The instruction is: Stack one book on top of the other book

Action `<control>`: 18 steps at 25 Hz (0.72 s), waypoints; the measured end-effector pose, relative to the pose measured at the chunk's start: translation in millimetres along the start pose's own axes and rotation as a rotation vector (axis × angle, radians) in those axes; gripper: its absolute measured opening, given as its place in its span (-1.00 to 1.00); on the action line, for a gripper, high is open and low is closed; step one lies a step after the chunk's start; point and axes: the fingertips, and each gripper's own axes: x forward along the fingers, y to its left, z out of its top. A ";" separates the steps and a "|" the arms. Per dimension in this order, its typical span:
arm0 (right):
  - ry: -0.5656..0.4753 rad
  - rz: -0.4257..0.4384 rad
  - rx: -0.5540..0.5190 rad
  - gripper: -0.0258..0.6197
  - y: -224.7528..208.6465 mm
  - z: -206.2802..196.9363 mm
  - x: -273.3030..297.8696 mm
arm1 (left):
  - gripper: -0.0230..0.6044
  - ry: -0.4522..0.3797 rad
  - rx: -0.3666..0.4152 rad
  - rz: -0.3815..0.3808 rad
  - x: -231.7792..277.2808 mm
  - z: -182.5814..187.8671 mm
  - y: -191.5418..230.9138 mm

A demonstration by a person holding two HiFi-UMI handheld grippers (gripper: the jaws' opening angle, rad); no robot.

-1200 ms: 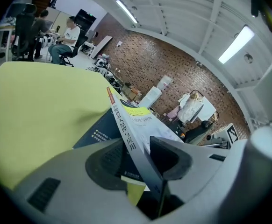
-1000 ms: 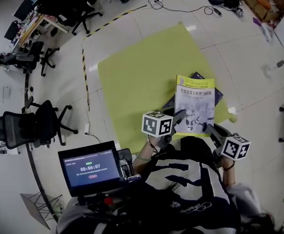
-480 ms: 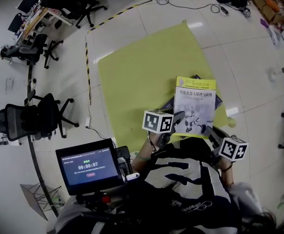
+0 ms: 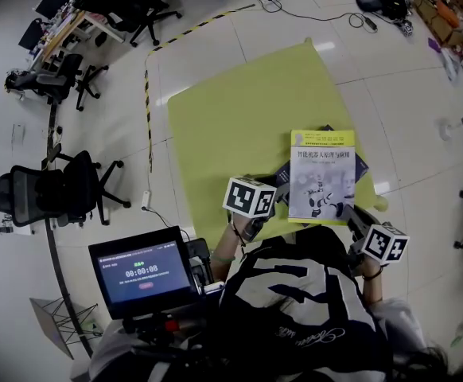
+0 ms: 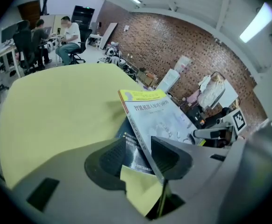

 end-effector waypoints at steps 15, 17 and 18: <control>-0.215 -0.159 -0.057 -0.45 31.8 -0.3 -24.6 | -0.38 -0.205 -0.150 -0.259 -48.5 -16.1 -22.4; -0.227 -0.137 -0.075 -0.46 48.0 -8.4 -24.6 | -0.38 -0.208 -0.148 -0.294 -53.9 -23.4 -28.9; -0.231 -0.125 -0.080 -0.46 56.4 -13.6 -24.4 | -0.38 -0.208 -0.146 -0.311 -57.3 -27.6 -31.8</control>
